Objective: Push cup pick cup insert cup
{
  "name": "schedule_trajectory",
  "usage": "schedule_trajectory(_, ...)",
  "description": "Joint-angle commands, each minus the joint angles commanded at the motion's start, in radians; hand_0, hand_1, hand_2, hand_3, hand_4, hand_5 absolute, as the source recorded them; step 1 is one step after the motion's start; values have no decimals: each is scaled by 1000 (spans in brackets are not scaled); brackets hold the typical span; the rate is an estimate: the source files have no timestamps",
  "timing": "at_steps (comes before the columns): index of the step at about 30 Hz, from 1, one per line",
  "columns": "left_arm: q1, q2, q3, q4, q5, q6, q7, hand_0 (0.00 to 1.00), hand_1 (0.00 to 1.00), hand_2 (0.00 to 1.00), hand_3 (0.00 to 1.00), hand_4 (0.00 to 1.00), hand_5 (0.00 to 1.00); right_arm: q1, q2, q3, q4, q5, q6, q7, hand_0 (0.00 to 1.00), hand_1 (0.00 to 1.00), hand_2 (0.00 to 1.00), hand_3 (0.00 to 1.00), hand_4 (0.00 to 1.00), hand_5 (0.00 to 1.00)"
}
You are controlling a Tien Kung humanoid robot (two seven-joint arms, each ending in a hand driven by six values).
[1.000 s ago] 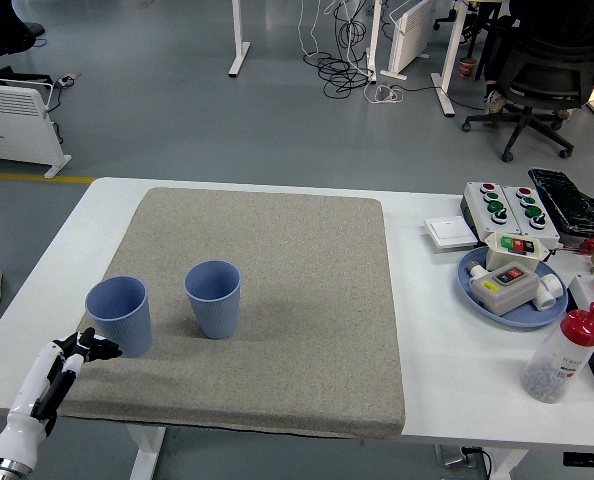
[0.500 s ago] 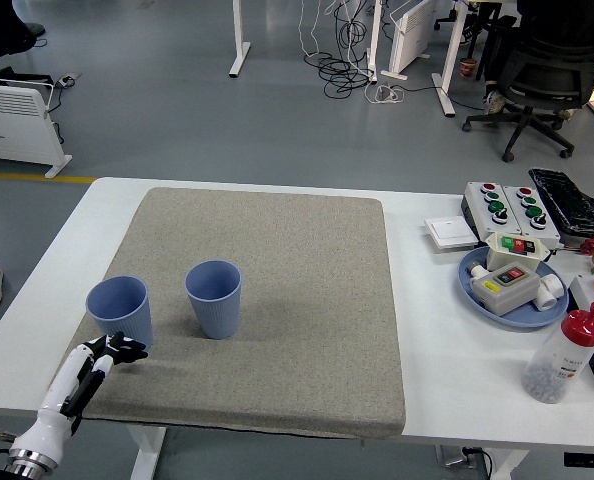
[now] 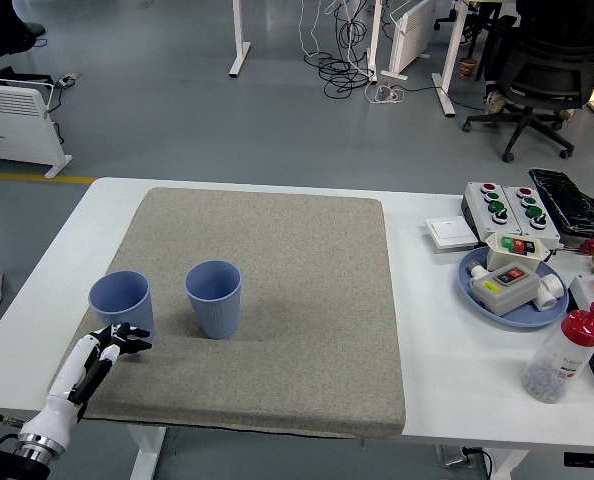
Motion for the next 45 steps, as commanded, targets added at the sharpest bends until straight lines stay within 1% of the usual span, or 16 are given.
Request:
schedule_trajectory(1,-2,0,1,2,0,0,-1,677,621,554,593,585,998,0,0,0,0,0,0,0,690,619,633,545,92,485)
schedule_trajectory(4,-34,-11,3,37,-5,3,-8,678,623,558,594,586,998,-1,1,3,0,-6,0,-2,690,619,634,545,92,484)
schedule_trajectory(6,-44,-15,3,47,-7,4,-9,678,623,558,594,586,998,-1,2,4,0,-6,0,-2,690,619,634,545,92,484)
schedule_trajectory(7,-62,-19,8,62,-10,4,-11,678,623,558,594,586,998,-1,3,4,0,-6,0,-2,690,619,634,545,92,484)
schedule_trajectory(10,-89,-25,16,87,-16,6,-14,683,623,557,596,587,998,-1,4,6,0,-8,0,-3,690,619,634,544,92,484)
schedule_trajectory(18,-165,-51,40,176,-72,8,-29,683,623,557,598,586,998,0,6,7,0,-12,0,-4,690,619,634,544,92,486)
schedule_trajectory(20,-181,-52,51,193,-95,9,-33,683,623,557,598,586,998,0,6,8,1,-12,-1,-4,690,619,634,544,92,486)
schedule_trajectory(24,-206,-48,73,213,-112,10,-37,683,620,556,601,586,998,0,6,7,1,-11,-1,-3,690,619,634,544,93,483)
schedule_trajectory(28,-249,-53,88,266,-148,13,-52,683,620,556,601,586,998,0,6,8,1,-13,-1,-4,690,619,634,544,93,483)
schedule_trajectory(30,-262,-55,91,285,-162,13,-54,682,618,556,600,587,998,-1,6,9,1,-15,-1,-4,690,619,634,544,93,486)
schedule_trajectory(38,-304,-62,105,342,-236,9,-64,678,616,554,600,585,998,-3,6,11,2,-19,-2,-6,690,619,634,545,93,486)
schedule_trajectory(43,-326,-68,117,371,-246,7,-67,677,615,553,601,581,998,-6,7,14,2,-24,-2,-7,690,619,634,544,93,484)
schedule_trajectory(45,-340,-73,125,393,-253,6,-70,677,615,553,601,581,998,-8,7,16,2,-28,-2,-8,690,619,634,544,93,484)
